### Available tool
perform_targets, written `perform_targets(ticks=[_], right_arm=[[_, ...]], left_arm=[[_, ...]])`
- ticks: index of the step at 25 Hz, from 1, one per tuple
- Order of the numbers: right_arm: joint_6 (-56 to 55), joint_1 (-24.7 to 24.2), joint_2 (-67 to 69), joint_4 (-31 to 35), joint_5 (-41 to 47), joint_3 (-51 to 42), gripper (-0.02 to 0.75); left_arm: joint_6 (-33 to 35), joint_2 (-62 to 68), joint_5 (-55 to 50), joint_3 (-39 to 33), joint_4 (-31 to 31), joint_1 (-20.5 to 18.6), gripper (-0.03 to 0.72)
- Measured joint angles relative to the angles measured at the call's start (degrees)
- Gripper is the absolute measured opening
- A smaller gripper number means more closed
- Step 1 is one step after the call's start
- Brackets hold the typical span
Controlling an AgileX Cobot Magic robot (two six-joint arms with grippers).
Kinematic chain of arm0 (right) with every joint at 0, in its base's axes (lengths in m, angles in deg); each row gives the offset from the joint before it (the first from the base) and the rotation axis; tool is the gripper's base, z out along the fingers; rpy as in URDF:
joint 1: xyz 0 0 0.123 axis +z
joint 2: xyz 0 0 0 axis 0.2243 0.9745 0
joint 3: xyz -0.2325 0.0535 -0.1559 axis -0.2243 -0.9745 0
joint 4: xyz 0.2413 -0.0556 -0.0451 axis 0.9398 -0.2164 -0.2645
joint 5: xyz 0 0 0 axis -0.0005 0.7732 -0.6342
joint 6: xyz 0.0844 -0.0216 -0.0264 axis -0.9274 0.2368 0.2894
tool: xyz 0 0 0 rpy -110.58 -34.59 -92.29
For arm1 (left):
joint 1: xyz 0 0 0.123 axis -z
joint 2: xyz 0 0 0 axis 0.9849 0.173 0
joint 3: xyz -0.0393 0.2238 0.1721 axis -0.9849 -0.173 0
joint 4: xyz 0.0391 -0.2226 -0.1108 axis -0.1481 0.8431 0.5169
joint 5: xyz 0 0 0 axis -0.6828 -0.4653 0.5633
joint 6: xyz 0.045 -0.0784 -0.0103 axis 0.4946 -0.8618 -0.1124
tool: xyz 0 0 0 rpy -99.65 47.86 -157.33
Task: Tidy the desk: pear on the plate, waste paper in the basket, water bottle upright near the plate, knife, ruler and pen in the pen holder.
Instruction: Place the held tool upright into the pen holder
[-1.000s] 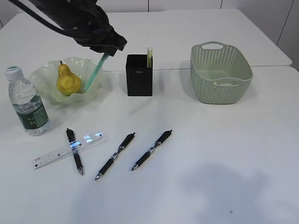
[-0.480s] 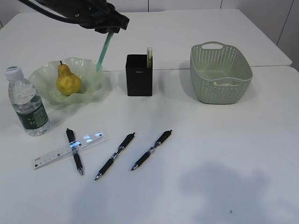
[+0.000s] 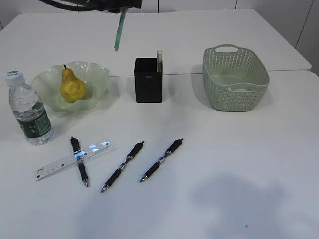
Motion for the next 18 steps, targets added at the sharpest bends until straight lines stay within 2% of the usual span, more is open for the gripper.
perform_targets(ticks=[8,18], right_arm=[[0.0,0.0,0.0,0.0,0.0,0.0,0.298],[0.0,0.0,0.0,0.0,0.0,0.0,0.299]], left_arm=[[0.0,0.8,6.6,0.0,0.0,0.0,0.095],[0.0,4.0,17.7,0.0,4.3,0.0,0.095]])
